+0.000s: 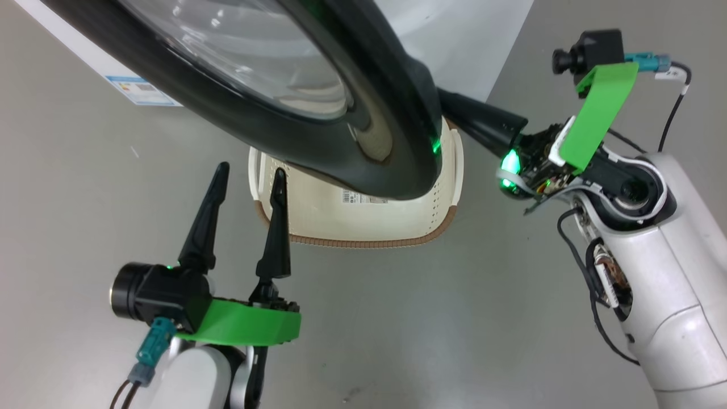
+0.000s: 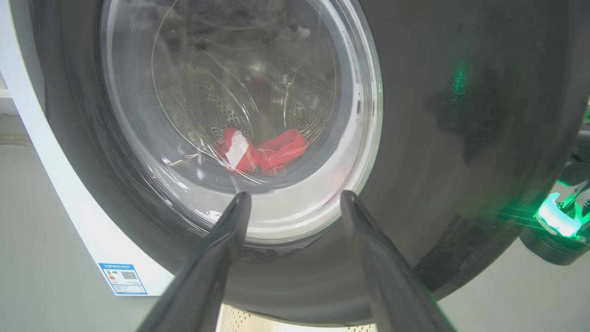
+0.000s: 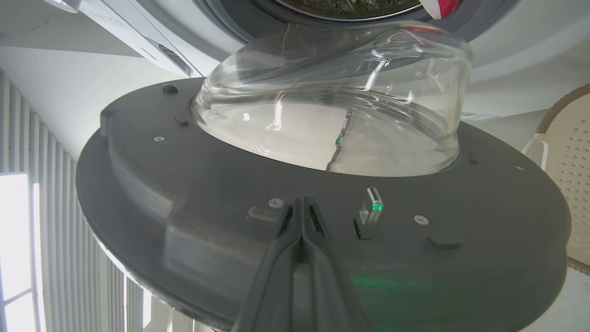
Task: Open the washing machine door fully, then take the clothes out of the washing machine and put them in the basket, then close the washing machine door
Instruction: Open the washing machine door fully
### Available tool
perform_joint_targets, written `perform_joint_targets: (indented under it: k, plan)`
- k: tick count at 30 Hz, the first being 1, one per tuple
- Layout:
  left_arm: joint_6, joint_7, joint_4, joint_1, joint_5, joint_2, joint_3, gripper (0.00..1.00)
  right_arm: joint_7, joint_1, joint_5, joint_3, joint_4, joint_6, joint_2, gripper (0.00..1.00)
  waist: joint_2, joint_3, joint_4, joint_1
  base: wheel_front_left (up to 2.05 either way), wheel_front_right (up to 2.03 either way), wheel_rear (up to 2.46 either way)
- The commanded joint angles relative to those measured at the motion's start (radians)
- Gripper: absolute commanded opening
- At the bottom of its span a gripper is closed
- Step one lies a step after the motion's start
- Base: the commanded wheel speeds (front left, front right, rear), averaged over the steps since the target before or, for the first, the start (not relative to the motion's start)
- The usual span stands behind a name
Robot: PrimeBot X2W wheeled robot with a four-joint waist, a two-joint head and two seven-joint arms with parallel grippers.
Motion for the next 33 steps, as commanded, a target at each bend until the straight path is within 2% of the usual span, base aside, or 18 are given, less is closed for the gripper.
perform_joint_targets:
  k: [1,16,33]
  plan:
    - [0.006,-0.008,-0.021,-0.002,0.012,0.015,0.034,1.0,0.001,0.027,0.014,0.018,-0.039,0.004,0.024,0.0,-0.0001,-0.009,0.004,-0.0001,0.0,0.0,0.0]
    - [0.009,-0.008,-0.017,0.055,-0.005,0.015,0.057,1.0,0.007,0.136,0.046,0.066,-0.06,0.004,0.027,0.0,-0.0001,-0.103,0.06,-0.0001,0.0,0.0,0.0]
    - [0.003,-0.008,-0.005,0.129,-0.016,0.015,0.065,1.0,-0.009,0.231,0.082,0.132,-0.053,0.004,0.035,0.0,-0.0001,-0.21,0.16,-0.0001,0.0,0.0,0.0]
